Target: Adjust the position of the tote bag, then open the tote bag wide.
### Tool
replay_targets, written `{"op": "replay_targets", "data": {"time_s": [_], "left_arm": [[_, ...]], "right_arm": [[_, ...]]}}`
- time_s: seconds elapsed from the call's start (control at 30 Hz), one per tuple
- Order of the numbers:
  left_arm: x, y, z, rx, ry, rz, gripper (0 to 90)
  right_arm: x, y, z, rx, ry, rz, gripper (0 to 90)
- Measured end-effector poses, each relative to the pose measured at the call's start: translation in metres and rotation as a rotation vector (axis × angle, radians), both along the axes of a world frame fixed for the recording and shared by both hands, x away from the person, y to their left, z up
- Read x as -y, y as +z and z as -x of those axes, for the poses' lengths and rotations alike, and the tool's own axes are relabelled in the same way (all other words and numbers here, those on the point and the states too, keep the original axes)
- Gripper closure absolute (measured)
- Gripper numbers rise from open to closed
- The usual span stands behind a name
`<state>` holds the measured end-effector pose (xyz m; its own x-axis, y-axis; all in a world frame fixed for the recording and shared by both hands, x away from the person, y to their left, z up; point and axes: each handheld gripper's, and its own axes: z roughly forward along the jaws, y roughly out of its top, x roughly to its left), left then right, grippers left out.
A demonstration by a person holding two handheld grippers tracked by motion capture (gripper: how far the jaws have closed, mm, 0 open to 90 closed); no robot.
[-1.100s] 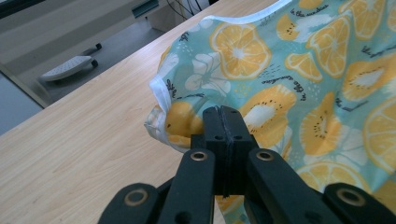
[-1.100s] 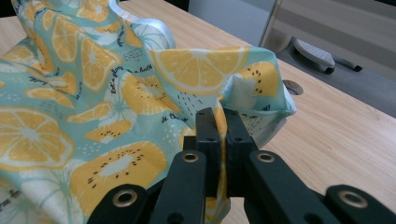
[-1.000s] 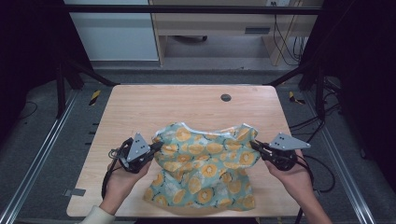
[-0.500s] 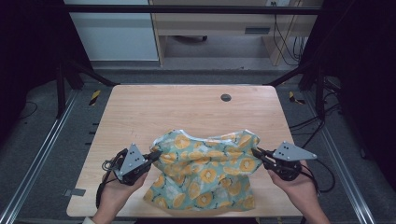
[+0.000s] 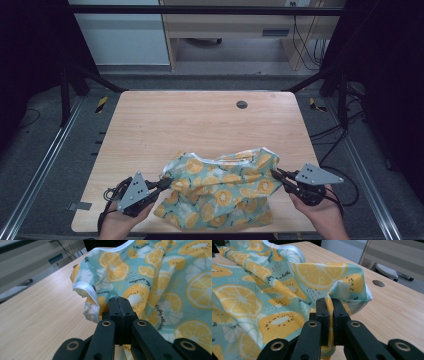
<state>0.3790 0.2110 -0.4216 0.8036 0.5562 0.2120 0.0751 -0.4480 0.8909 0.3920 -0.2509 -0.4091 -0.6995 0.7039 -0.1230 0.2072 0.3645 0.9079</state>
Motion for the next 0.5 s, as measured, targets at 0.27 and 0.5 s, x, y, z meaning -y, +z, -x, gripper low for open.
{"op": "replay_targets", "data": {"time_s": [0.27,0.5], "left_arm": [[-0.001,-0.009,0.003,-0.032,-0.022,0.012,90.0],[0.001,-0.015,0.005,-0.042,-0.036,-0.004,90.0]], "right_arm": [[0.003,-0.009,0.012,-0.015,0.017,-0.008,84.8],[0.005,-0.015,0.017,-0.028,0.029,-0.009,83.2]]}}
